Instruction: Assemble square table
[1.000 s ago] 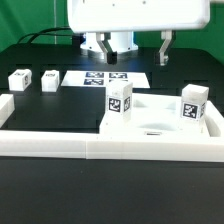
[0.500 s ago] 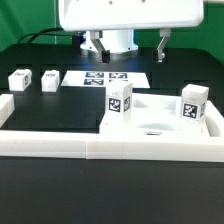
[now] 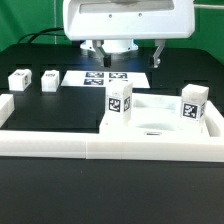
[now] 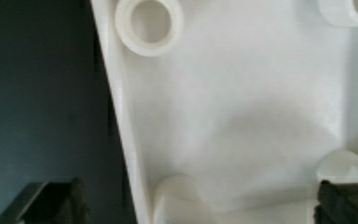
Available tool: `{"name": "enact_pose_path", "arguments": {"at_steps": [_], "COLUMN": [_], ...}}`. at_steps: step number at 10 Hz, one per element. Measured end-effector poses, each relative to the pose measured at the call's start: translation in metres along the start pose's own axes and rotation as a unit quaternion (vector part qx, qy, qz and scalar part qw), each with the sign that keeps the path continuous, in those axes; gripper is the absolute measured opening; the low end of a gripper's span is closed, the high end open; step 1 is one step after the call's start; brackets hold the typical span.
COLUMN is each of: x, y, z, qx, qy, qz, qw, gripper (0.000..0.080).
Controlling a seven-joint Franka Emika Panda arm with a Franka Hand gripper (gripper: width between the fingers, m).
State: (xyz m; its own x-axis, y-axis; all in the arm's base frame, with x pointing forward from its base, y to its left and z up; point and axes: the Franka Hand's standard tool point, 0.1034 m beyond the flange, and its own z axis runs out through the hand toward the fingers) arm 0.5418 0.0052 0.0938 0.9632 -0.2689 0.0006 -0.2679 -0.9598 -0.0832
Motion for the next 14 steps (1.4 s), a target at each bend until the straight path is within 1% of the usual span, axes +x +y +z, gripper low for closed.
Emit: {"name": "enact_pose_path", "arguments": {"at_steps": [1,2,6,7,9,11,12,14], "x": [0.001,0.006,0.005,0.005,0.001,-0.003,-0.006,-0.006], "y": [0.007,0.009,0.010,0.012,0.040,0.043,0.047,0.049], "z": [0.013,0.024,0.024,0.025,0.044,0.056,0.064,0.075], "qx": [-0.012,-0.023,-0.023,-0.024,-0.032,-0.037,-0.041,-0.047], "qy": [0.008,0.025,0.023,0.023,0.017,0.010,0.004,-0.003], "qz": [0.001,-0.003,-0.002,-0.002,-0.011,-0.012,-0.010,-0.011], "qw": [1.000,0.999,0.999,0.999,0.999,0.999,0.999,0.999], "gripper": [0.0649,0.0649,0.0649,0.0649,0.0649,0.0649,0.0649,0.0649]}}
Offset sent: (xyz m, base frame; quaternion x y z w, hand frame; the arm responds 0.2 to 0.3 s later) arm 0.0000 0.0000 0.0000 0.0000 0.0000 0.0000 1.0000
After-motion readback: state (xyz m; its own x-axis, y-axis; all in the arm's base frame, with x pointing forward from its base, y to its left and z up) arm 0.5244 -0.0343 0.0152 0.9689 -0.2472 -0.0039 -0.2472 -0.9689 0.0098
